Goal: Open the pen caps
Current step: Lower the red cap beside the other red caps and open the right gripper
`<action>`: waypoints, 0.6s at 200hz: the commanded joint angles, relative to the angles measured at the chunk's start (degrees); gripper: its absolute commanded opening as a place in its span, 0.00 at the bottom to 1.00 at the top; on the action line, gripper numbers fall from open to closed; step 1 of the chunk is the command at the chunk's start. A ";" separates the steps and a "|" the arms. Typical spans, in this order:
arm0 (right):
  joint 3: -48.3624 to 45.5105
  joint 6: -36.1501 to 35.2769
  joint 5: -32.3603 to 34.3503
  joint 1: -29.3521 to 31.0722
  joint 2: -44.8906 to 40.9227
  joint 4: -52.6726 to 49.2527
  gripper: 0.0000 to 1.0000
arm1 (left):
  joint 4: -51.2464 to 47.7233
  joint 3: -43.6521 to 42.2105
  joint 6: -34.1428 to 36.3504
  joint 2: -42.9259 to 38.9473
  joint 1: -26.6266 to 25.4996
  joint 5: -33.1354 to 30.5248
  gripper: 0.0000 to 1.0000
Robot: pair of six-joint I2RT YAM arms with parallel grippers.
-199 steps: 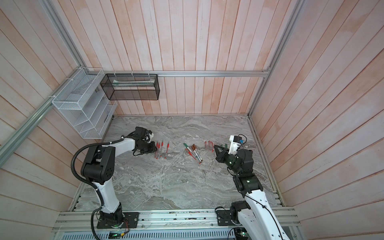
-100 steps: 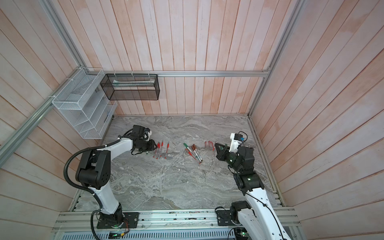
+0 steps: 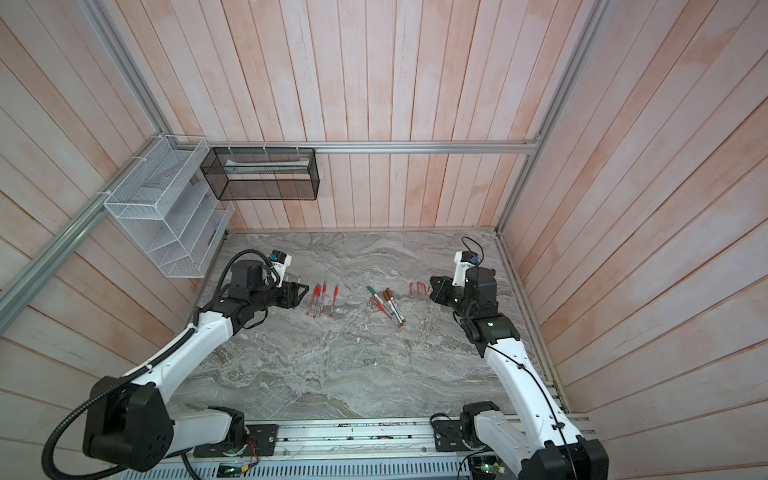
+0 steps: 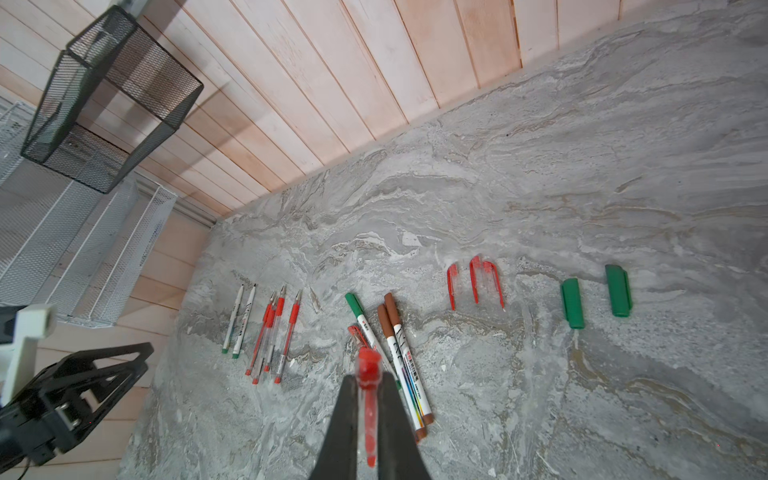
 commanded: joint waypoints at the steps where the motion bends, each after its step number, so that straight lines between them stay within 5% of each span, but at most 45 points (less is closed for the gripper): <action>1: 3.41 -2.04 0.84 -0.18 4.37 -1.12 0.00 | 3.15 -1.81 2.47 -2.53 3.86 4.96 0.71; 58: 8.28 -5.42 -0.14 0.06 16.94 -1.57 0.00 | 2.87 -1.41 3.51 -5.91 13.98 5.52 0.90; 120: 19.70 -10.61 -0.49 2.78 36.59 -3.43 0.00 | 4.04 -2.91 3.77 -7.58 15.13 7.48 0.99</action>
